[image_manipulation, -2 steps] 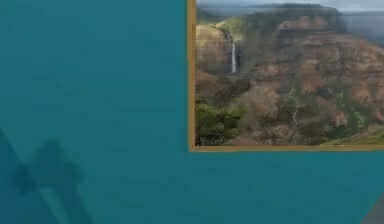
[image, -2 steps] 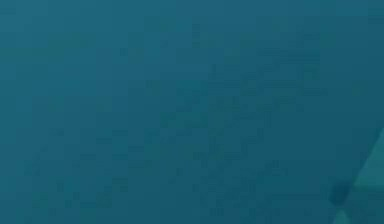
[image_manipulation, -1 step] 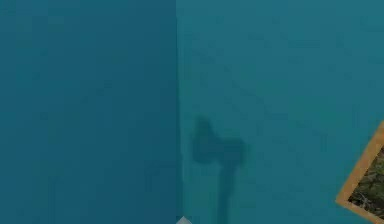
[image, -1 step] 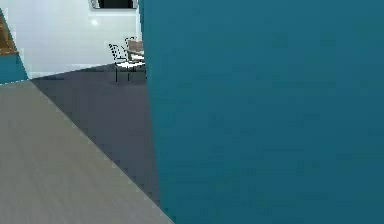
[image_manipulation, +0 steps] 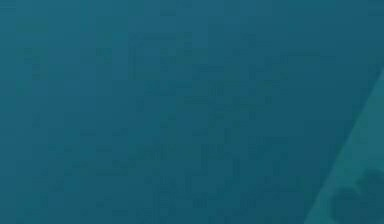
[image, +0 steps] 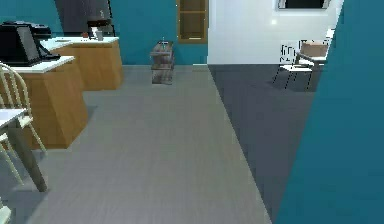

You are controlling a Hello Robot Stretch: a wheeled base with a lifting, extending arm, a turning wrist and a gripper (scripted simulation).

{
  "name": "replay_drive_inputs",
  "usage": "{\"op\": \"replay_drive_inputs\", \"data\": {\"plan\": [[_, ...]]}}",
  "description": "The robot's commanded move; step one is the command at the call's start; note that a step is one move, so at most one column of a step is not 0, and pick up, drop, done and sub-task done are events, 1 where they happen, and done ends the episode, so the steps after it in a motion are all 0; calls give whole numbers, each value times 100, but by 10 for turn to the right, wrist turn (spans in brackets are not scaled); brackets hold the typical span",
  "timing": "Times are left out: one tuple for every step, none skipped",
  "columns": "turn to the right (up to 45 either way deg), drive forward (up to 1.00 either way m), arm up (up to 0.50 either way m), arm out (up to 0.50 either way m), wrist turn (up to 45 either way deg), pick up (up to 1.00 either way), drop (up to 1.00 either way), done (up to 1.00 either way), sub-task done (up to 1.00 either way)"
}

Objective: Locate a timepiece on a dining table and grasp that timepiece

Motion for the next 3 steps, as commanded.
{"op": "replay_drive_inputs", "data": {"plan": [[0, 100, 0, 0, 0, 0, 0, 0, 0], [-60, 0, 0, 0, 0, 0, 0, 0, 0], [0, 35, 0, 0, 0, 0, 0, 0, 0]]}}
